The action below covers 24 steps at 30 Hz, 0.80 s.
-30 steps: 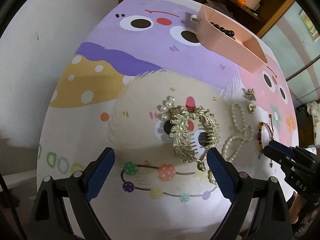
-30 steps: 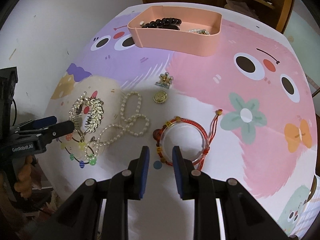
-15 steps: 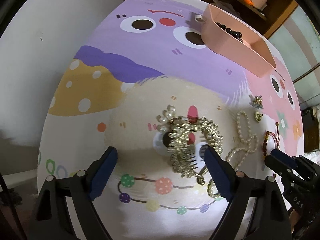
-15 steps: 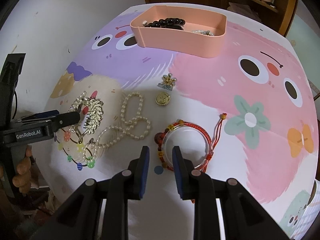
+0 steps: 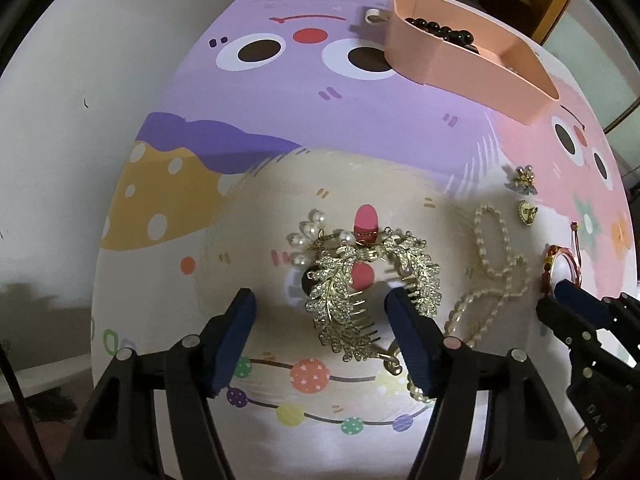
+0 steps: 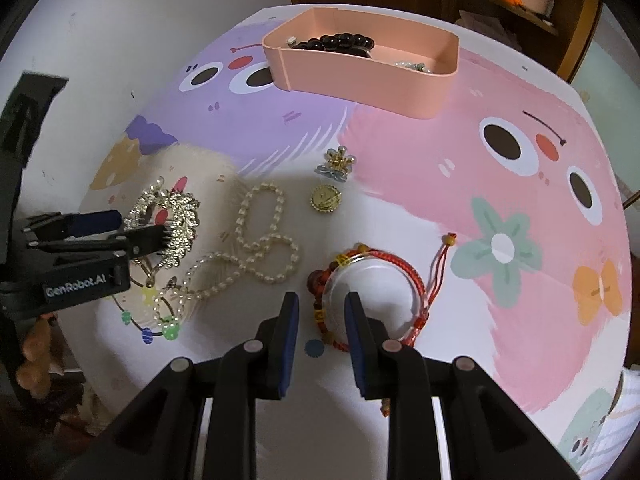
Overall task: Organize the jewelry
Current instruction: 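Grasp the gold leaf hair comb with the left tool while the right tool approaches the red string bracelet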
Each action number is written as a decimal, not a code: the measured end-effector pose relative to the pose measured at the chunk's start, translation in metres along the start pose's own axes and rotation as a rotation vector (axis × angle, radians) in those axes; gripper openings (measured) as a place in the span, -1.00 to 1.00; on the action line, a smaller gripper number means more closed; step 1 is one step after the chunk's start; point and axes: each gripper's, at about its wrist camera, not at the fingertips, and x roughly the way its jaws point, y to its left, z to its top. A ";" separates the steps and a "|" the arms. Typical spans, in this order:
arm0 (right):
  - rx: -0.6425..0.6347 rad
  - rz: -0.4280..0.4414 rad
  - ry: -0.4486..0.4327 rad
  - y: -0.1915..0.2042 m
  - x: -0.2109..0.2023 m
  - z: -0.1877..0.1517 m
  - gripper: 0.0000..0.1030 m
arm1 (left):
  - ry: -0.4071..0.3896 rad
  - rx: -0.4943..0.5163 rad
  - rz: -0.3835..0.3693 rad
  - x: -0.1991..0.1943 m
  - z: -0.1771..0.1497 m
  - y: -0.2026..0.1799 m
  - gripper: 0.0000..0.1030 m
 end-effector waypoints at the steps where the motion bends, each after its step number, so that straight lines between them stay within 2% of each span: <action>1: -0.007 -0.012 0.003 0.001 0.001 0.001 -0.54 | 0.004 -0.001 0.000 0.000 0.000 0.000 0.29; 6: -0.039 -0.044 0.004 0.006 0.003 0.002 -0.54 | 0.008 -0.004 0.002 0.000 0.001 -0.003 0.29; 8: -0.058 -0.063 0.002 0.009 0.004 0.002 -0.54 | 0.001 0.001 -0.001 -0.002 0.002 -0.001 0.15; 10: -0.085 -0.082 -0.003 0.012 0.004 0.001 -0.55 | -0.008 0.004 -0.004 -0.004 0.005 -0.002 -0.22; 11: -0.089 -0.083 -0.004 0.012 0.004 0.001 -0.57 | -0.010 0.005 -0.006 -0.005 0.004 -0.001 -0.28; 12: -0.092 -0.074 -0.004 0.012 0.004 0.001 -0.68 | -0.012 0.006 -0.008 -0.006 0.004 -0.002 -0.44; 13: -0.093 -0.065 -0.005 0.012 0.004 0.002 -0.75 | -0.014 0.005 -0.014 -0.007 0.005 -0.003 -0.45; 18: -0.093 -0.062 -0.021 0.011 0.004 0.000 -0.76 | -0.010 -0.004 -0.061 -0.009 0.003 -0.006 -0.46; 24: -0.078 -0.027 -0.072 0.006 -0.011 -0.001 -0.78 | -0.030 -0.024 -0.080 -0.013 -0.006 -0.006 -0.46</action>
